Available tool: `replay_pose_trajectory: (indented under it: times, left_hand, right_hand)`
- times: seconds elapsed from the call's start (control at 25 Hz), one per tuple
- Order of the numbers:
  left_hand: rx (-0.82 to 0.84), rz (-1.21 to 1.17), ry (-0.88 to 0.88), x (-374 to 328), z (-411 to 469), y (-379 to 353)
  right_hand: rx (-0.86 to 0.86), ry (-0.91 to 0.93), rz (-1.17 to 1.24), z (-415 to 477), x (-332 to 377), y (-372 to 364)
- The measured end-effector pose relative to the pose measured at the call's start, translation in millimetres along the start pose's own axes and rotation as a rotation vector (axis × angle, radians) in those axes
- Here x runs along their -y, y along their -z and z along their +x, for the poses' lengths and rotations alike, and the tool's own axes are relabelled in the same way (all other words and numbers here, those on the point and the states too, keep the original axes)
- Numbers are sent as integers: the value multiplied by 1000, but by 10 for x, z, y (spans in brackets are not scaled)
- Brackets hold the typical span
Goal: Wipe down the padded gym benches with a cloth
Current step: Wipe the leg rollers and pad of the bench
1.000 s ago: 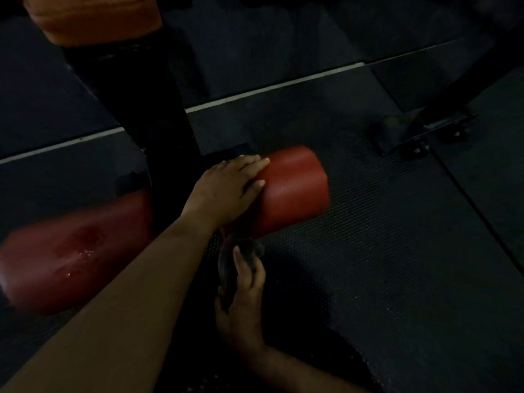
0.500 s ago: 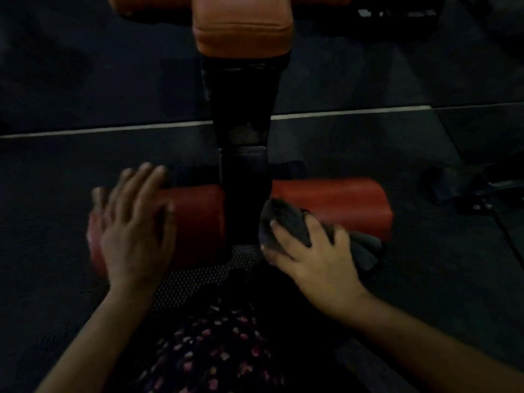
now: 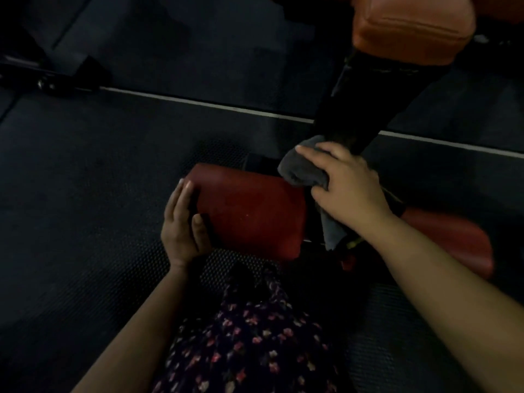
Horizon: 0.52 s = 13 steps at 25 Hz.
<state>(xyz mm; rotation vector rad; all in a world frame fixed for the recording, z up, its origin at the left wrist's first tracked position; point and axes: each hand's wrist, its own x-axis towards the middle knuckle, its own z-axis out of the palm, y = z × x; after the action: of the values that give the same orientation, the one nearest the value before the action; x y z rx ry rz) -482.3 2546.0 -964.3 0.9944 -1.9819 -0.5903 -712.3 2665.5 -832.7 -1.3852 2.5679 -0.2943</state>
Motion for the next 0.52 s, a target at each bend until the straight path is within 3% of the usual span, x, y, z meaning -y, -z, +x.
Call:
replay_pose_trajectory:
  times: [0.08,0.2,0.32,0.52]
  left_hand:
    - [-14,-3,-17,37,-8,-21]
    - [-11,-26,-49,48,-6,-23]
    - [58,-51,-35,57,23,51]
    - [168,13,-113,147,46,170]
  right_hand:
    - [84,5,-77,-19,126,-118]
    - [-185,-17,-159,-404,218,-399]
    - [-396,232,-274,-884,114,-772]
    - [-481,568,-503,-1187,-140,-1042]
